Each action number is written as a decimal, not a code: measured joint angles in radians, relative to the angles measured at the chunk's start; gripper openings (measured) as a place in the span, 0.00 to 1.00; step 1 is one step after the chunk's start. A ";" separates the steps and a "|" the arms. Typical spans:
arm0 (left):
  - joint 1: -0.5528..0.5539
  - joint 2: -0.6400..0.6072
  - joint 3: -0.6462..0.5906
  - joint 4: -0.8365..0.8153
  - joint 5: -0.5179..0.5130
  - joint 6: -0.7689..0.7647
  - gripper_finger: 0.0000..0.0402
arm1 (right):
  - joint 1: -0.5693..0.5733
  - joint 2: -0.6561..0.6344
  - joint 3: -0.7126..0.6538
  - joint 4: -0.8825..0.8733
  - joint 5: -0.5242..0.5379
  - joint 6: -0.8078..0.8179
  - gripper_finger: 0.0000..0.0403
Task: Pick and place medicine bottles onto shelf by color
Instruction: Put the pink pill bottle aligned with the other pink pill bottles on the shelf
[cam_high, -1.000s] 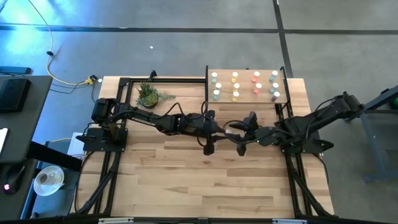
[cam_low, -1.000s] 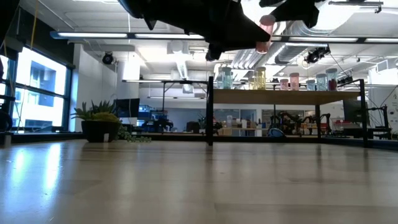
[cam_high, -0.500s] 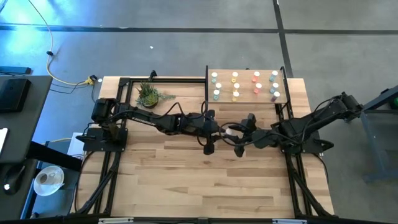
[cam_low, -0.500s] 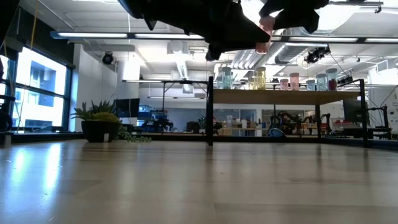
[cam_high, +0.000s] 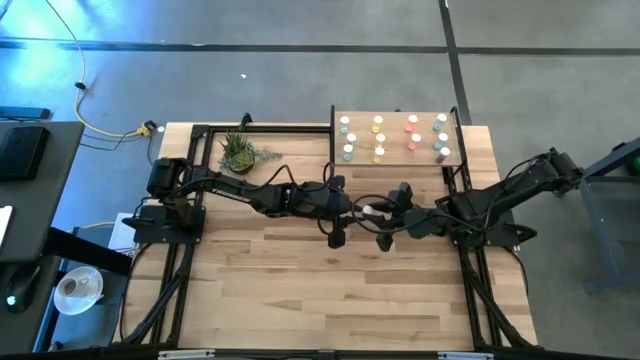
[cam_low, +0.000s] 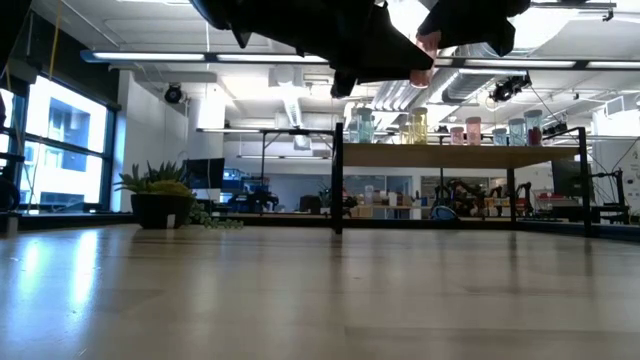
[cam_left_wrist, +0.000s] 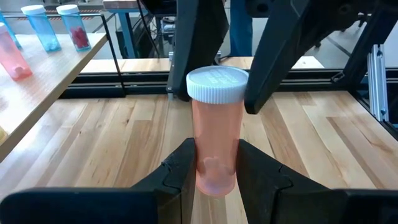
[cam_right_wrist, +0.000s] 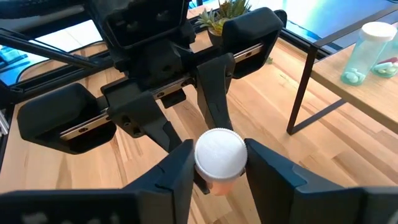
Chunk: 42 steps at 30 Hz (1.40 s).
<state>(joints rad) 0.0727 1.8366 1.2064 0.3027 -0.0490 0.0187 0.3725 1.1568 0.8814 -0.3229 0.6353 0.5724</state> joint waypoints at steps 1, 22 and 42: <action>0.000 0.000 0.000 0.000 0.000 0.002 0.22 | 0.000 0.000 0.000 0.000 0.000 0.000 0.30; 0.000 0.001 0.000 0.000 0.000 0.003 0.22 | 0.000 0.000 0.000 0.000 -0.008 0.008 0.27; 0.000 0.001 0.000 0.000 0.000 0.035 0.26 | 0.000 0.000 0.000 -0.004 -0.011 0.010 0.26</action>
<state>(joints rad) 0.0727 1.8374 1.2060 0.3029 -0.0490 0.0536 0.3729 1.1568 0.8814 -0.3267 0.6239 0.5819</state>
